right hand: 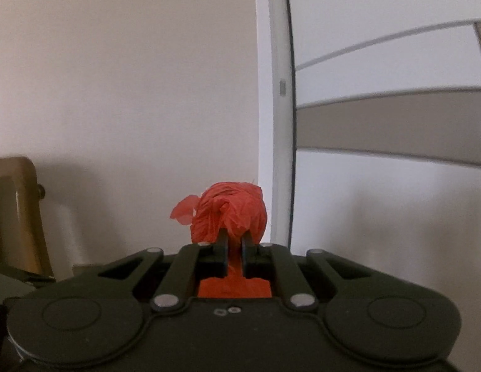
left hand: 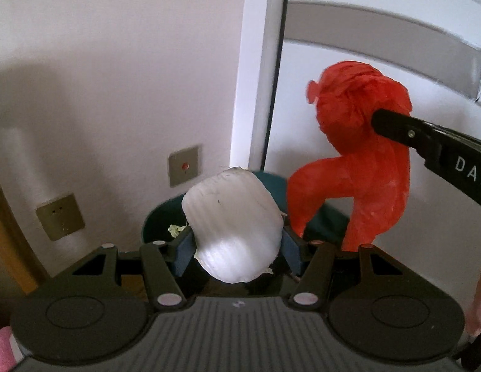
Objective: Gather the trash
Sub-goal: 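Lift both held items up toward the green trash bin, then open the left tool over the bin while the right tool releases the red bag, then lower both open tools back down to the trash pile under the nightstand, then grasp the brown snack wrapper with the left tool while the right tool grasps a white tissue, then lift both held items up over the green trash bin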
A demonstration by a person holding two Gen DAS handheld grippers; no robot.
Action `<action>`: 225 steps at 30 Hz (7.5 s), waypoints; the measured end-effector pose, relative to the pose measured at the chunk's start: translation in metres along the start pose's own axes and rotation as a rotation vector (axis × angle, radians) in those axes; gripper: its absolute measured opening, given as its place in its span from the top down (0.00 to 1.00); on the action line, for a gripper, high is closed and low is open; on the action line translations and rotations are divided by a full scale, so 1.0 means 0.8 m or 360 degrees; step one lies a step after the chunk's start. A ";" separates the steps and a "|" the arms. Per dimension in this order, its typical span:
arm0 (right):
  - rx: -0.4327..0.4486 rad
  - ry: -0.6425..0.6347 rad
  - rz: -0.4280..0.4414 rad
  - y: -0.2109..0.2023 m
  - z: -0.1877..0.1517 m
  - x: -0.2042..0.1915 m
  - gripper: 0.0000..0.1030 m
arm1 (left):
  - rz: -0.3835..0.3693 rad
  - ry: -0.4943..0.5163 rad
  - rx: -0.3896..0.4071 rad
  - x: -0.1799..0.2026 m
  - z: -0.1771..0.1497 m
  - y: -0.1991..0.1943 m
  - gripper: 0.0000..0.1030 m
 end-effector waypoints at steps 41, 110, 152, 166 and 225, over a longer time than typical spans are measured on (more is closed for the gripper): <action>-0.0582 0.0022 0.0104 -0.054 -0.047 0.046 0.65 | 0.0037 0.0159 -0.0283 0.025 -0.026 0.065 0.25; -0.1673 0.1012 -0.0396 -0.173 -0.861 0.290 0.45 | -0.0733 0.1478 -0.1026 0.370 -0.736 0.485 0.01; -0.1981 0.1460 -0.0634 -0.104 -0.998 0.279 0.47 | -0.0804 0.1707 -0.1555 0.399 -0.885 0.612 0.18; -0.2001 0.1455 -0.0676 -0.115 -1.000 0.281 0.92 | -0.0700 0.1499 -0.1539 0.391 -0.873 0.634 0.63; -0.0778 0.0265 -0.0001 -0.258 -0.264 0.116 0.99 | -0.0598 0.0508 -0.0443 0.221 -0.327 0.079 0.63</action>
Point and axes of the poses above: each gripper's, at about its wrist camera, not at the fingertips, and y roughly the way its jaws point, x to its right, z to its top, the point moved 1 cm from there along y, roughly the way its jaws point, and after that the axes turned 5 degrees about -y, right-handed, at the moved point
